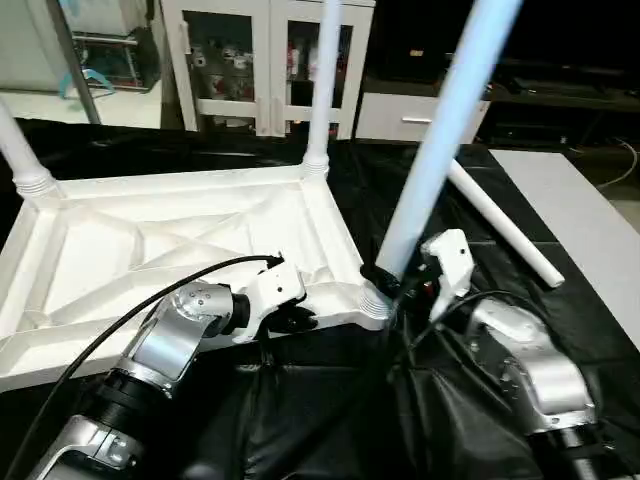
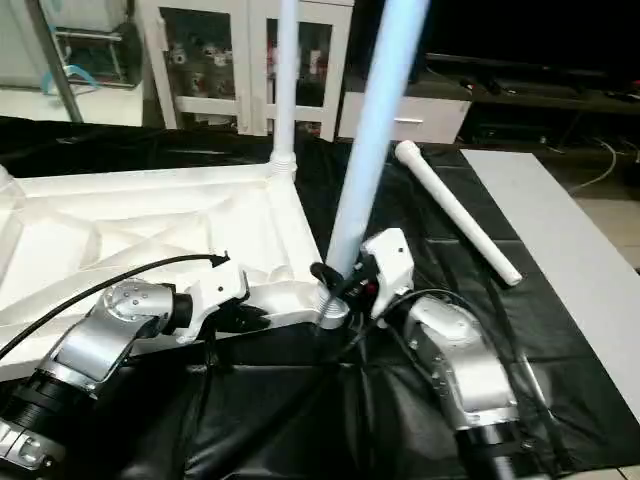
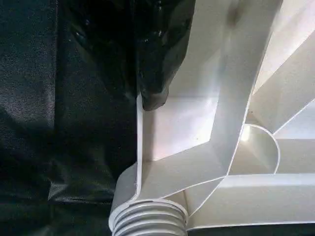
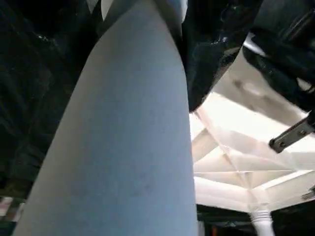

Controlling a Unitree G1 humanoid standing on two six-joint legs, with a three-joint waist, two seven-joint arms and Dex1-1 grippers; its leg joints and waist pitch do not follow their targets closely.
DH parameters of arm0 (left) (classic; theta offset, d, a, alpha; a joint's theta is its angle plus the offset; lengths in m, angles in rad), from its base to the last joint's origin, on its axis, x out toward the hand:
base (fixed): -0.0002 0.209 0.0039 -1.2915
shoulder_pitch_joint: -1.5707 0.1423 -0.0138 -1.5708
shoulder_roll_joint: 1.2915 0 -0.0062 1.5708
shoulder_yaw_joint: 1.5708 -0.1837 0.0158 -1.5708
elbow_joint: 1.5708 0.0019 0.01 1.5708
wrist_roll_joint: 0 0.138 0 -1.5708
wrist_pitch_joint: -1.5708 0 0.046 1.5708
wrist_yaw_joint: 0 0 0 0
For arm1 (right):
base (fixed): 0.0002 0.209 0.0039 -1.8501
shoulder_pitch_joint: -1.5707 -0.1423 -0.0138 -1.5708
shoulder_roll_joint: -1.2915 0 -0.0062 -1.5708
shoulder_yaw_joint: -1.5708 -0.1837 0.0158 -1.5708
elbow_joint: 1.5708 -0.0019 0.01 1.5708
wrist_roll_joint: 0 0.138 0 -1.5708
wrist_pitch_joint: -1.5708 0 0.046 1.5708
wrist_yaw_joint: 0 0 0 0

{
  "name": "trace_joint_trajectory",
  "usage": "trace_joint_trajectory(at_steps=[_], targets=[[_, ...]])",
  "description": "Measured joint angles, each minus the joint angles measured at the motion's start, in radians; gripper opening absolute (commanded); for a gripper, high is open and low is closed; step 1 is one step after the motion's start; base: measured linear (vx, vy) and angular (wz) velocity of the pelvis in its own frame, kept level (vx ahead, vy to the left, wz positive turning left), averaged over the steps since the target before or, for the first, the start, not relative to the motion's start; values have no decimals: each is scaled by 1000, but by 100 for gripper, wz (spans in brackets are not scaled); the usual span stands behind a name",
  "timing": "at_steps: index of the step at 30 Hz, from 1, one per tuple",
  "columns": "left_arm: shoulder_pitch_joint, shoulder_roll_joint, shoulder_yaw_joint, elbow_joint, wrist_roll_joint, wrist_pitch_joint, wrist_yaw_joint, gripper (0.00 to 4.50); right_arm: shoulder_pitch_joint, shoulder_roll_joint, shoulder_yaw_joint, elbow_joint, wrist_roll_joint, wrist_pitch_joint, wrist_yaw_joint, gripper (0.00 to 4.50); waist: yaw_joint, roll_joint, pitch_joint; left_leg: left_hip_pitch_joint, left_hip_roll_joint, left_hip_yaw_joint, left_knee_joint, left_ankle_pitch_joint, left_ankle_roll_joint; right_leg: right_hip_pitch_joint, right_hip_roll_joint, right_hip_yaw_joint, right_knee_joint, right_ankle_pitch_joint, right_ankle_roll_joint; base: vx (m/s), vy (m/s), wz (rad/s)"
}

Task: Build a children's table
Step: Insert table leg to table base

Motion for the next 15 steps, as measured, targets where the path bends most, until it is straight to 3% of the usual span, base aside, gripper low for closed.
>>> trace_joint_trajectory(at_steps=[4,9,15], targets=[[-3,-19,19,-1,11,44,63,0,-92,64,1,129,-25,-42,-92,184,-21,-2,1,-1,0,-1,1,0,0,-2,0,-1,-4,0,0,0,0,0],[-7,-113,54,-28,36,173,219,0,-257,163,-21,369,-56,-121,-281,184,-52,-1,2,-3,-1,-1,2,0,0,-6,0,-1,-17,1,-1,0,0,0],[-58,-262,75,32,73,230,434,0,-441,225,-86,649,-72,-219,-474,184,-48,-2,2,-4,-2,2,1,0,0,-11,-1,1,-17,10,-16,0,0,0]])
